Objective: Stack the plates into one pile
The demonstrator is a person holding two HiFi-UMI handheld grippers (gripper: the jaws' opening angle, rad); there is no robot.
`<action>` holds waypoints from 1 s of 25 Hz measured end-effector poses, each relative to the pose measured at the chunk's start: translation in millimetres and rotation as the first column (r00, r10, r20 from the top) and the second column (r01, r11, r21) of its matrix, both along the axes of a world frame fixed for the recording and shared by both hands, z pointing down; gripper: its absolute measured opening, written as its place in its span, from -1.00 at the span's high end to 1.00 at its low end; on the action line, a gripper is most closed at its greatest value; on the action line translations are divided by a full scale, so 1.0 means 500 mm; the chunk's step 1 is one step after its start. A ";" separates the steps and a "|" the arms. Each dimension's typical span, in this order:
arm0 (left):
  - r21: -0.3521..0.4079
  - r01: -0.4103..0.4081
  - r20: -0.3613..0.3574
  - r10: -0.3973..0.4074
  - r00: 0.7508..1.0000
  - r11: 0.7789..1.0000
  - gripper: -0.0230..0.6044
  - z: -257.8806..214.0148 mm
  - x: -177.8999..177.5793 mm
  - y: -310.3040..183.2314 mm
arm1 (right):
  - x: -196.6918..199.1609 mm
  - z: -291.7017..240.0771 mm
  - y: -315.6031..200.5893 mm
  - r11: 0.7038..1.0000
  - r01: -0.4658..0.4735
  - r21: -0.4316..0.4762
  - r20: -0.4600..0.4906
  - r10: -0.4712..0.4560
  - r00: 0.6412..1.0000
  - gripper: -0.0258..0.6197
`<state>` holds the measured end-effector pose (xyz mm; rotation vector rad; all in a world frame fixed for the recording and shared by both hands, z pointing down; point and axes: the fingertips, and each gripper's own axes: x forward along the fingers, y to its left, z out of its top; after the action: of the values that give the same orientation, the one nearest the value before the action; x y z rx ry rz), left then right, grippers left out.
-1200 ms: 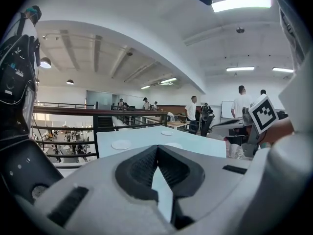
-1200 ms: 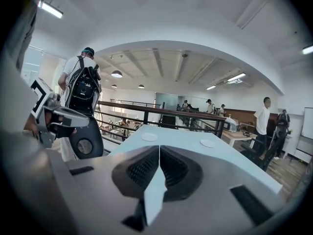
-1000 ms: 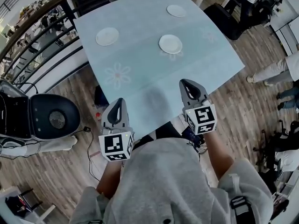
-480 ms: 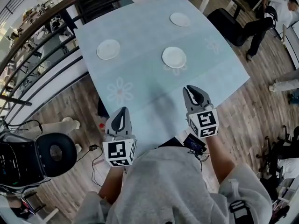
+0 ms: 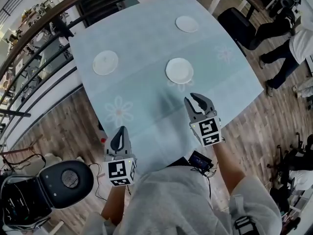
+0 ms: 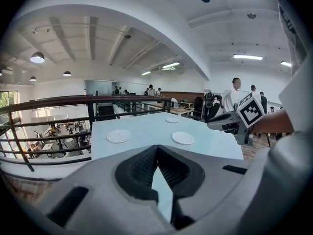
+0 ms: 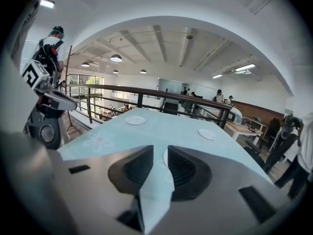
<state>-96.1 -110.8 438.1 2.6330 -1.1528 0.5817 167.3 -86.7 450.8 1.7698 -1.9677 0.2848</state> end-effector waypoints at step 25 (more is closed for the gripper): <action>-0.157 0.057 0.103 -0.042 0.994 0.986 0.87 0.164 0.103 -0.070 | 0.124 0.242 -0.138 0.966 0.134 -0.221 -0.069 -0.152 0.986 0.61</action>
<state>-44.5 -145.6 520.4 2.4586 -1.1446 0.7693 229.5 -155.5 571.7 1.4722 -1.9138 0.3538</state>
